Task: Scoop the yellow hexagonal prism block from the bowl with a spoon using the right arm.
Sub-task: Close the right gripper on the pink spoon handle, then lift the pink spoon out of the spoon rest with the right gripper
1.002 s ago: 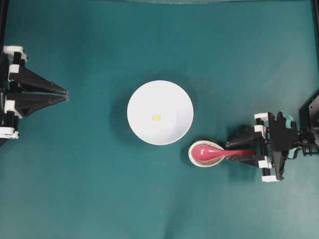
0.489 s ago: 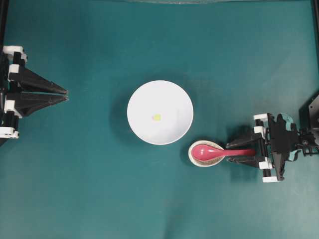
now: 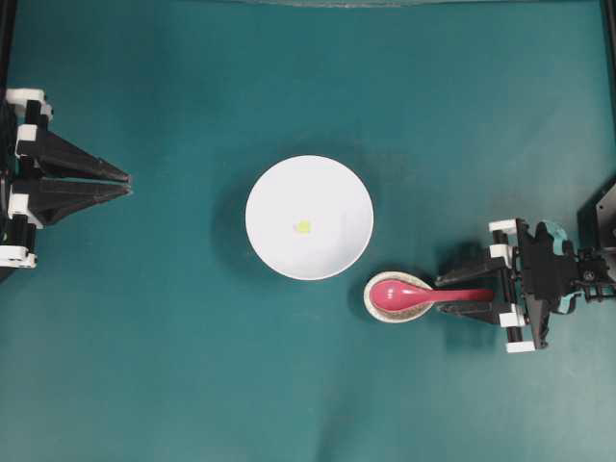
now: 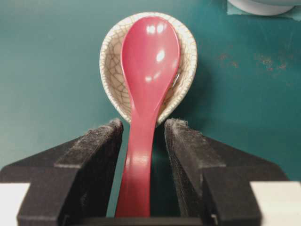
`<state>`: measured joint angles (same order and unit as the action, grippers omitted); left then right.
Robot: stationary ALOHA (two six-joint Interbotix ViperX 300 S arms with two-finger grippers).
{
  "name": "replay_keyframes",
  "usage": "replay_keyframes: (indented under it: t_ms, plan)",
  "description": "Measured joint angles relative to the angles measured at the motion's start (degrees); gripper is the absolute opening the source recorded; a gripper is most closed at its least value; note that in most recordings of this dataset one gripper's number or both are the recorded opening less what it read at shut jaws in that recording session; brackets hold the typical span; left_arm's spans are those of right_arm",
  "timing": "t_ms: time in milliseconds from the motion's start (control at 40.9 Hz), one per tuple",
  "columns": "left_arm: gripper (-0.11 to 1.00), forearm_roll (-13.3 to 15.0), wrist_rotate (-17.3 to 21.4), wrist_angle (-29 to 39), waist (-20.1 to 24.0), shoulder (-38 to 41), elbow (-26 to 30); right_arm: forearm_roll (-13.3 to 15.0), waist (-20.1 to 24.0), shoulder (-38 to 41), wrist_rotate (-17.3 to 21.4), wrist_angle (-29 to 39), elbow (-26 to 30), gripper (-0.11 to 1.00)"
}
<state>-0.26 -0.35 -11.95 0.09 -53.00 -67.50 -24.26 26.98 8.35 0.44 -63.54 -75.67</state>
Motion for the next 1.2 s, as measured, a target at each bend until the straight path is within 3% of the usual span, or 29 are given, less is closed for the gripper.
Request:
replay_keyframes:
  t_ms: [171,440,1198]
  plan:
    - [0.16,0.0,0.0,0.0,0.0,-0.1,0.0,-0.1,0.0,0.2,0.0,-0.1,0.0,0.47]
    - [0.16,0.0,0.0,0.1,-0.1,0.0,0.0,-0.2,0.0,0.0,0.0,-0.1,0.1,0.31]
    - [0.16,-0.1,-0.1,0.1,0.0,-0.1,0.0,-0.4,0.0,0.0,0.4,-0.1,0.7,0.27]
